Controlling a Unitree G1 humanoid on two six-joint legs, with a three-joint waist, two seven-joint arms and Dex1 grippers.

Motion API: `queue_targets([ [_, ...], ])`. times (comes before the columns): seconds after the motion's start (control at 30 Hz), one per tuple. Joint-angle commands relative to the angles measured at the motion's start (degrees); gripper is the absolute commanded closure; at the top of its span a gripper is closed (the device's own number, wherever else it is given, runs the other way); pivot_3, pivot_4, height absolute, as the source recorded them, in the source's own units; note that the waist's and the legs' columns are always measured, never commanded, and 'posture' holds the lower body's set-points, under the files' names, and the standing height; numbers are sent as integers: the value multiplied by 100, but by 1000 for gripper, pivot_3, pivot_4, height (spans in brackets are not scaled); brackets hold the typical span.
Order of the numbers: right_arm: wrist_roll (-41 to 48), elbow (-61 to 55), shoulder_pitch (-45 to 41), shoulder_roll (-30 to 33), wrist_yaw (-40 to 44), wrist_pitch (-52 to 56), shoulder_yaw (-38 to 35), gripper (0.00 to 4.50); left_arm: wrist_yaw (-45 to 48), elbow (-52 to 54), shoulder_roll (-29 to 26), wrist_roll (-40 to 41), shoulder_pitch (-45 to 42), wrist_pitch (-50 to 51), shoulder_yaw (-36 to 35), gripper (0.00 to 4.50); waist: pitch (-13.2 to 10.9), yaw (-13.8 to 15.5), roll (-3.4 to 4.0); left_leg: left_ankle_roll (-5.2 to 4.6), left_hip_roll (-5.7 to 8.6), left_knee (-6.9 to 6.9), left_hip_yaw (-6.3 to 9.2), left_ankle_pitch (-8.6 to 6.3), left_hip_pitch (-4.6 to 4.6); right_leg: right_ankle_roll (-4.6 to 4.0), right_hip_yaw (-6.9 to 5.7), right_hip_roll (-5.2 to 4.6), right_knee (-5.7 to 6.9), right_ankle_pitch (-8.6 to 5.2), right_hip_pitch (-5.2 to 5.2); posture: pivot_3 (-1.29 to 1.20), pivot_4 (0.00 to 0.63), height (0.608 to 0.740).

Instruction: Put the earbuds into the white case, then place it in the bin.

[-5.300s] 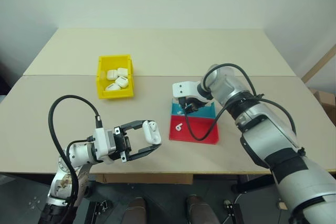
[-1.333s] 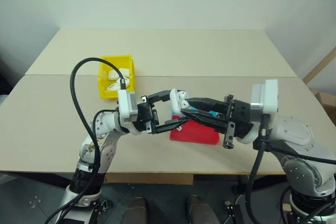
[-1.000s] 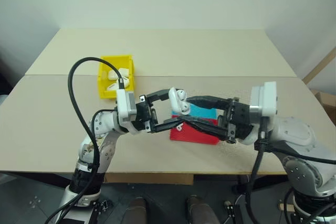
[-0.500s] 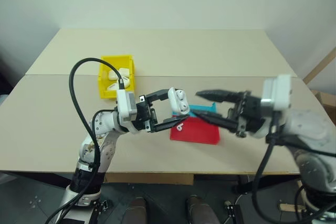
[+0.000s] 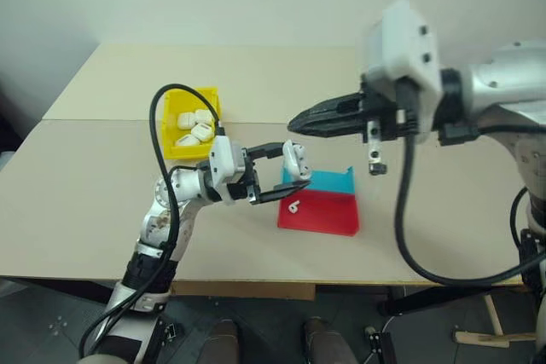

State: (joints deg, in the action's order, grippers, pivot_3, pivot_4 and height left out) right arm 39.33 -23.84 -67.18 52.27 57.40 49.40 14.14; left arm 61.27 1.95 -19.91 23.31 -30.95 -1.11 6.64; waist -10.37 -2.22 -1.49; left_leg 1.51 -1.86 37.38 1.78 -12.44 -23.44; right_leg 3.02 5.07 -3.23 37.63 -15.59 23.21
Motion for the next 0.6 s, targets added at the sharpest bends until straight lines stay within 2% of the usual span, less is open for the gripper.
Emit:
queue_targets([
  [0.03,-700,163,-472,-31,550,-407,440,4441,-20,12,-16,-139,-184,-133,22,1708,0,-4,0,0,0,0,0,0,2,0,0,0,2,0,1,0,150,740],
  [0.2,-1383,238,-589,-186,1116,-846,936,4441,-64,57,-84,-311,-220,-55,57,1708,0,-11,0,0,-1,2,0,0,4,0,0,2,5,0,0,0,150,740],
  [0.6,-2731,329,-387,-541,1505,-1666,1425,4441,-225,238,-93,-311,-125,43,60,1708,0,-11,0,0,-1,6,1,0,4,0,-1,1,12,0,1,0,150,740],
])
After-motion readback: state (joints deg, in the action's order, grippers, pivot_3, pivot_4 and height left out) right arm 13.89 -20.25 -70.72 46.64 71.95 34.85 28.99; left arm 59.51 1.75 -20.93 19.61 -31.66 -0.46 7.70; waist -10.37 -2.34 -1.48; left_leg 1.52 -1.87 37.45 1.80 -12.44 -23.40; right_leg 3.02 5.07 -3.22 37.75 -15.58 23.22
